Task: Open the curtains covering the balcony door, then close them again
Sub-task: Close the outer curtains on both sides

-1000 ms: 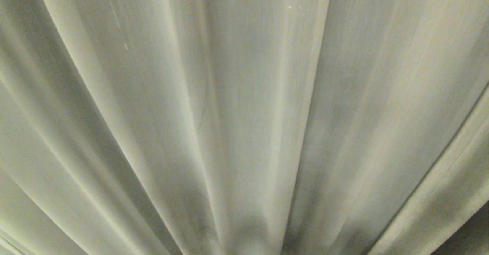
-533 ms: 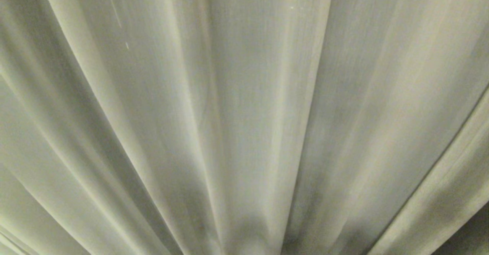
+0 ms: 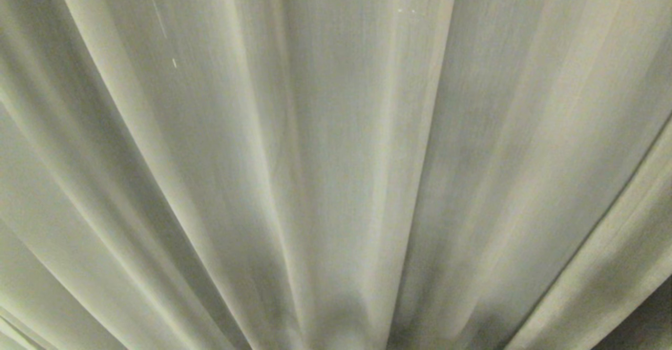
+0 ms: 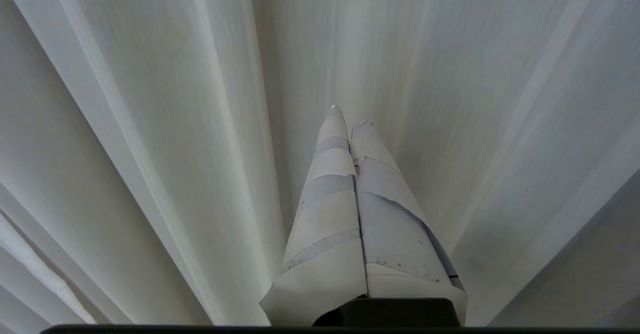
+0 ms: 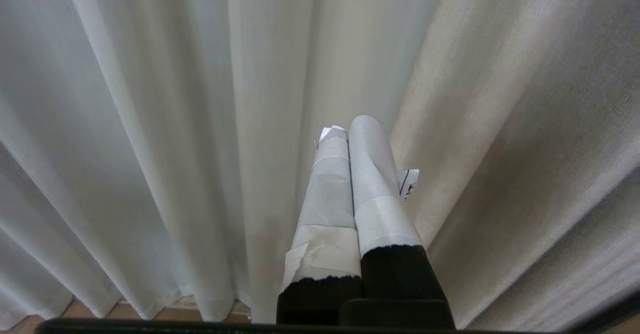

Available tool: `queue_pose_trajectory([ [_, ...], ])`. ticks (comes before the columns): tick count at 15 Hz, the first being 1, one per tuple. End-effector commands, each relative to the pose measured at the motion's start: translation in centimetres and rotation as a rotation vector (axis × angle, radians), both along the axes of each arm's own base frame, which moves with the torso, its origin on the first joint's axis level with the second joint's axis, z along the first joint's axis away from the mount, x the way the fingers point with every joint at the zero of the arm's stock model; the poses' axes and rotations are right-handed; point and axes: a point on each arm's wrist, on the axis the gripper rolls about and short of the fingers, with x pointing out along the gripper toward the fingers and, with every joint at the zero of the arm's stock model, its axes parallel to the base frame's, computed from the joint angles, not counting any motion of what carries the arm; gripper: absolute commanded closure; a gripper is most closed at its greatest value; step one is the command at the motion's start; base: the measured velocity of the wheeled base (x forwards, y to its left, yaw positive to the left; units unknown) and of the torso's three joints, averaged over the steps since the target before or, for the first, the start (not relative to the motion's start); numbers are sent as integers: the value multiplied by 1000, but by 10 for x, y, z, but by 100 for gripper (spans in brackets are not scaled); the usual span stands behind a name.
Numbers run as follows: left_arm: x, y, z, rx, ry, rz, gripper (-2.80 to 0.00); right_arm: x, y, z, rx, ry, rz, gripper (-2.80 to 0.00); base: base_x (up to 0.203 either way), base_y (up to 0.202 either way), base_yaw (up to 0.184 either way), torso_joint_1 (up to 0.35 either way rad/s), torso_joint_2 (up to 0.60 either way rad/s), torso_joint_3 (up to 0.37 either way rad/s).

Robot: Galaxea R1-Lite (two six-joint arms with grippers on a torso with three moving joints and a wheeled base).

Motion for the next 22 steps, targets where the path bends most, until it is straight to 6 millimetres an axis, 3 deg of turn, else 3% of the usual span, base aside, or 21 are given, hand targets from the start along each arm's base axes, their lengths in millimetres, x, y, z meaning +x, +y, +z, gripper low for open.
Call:
queue_pose_trajectory([
  [1,0,0,0,-1,-2,1,0,0,0,0,1,1,-1,0,0,0,0,0,0,0],
  [3,0,0,0,-1,-2,1,0,0,0,0,-4,14,-5,0,0,0,0,0,0,0],
  [5,0,0,0,-1,-2,1,0,0,0,16,0,-2,-2,0,0,0,0,0,0,0],
  [9,0,0,0,-1,-2,1,0,4,0,86,3,-41,-57,0,0,0,0,0,0,0],
  [12,0,0,0,-1,-2,1,0,21,-2,145,5,9,-321,0,0,0,0,0,0,0],
  [15,0,0,0,-1,-2,2,0,48,-13,176,24,122,-495,0,0,0,0,0,0,0],
  [16,0,0,0,-1,-2,1,0,57,-18,190,33,130,-545,-280,0,0,0,0,0,0],
  [19,0,0,0,-1,-2,1,0,74,-32,217,60,117,-622,-280,0,0,0,0,0,0],
  [22,0,0,0,-1,-2,1,0,75,-33,222,62,105,-636,-280,0,0,0,0,0,0],
])
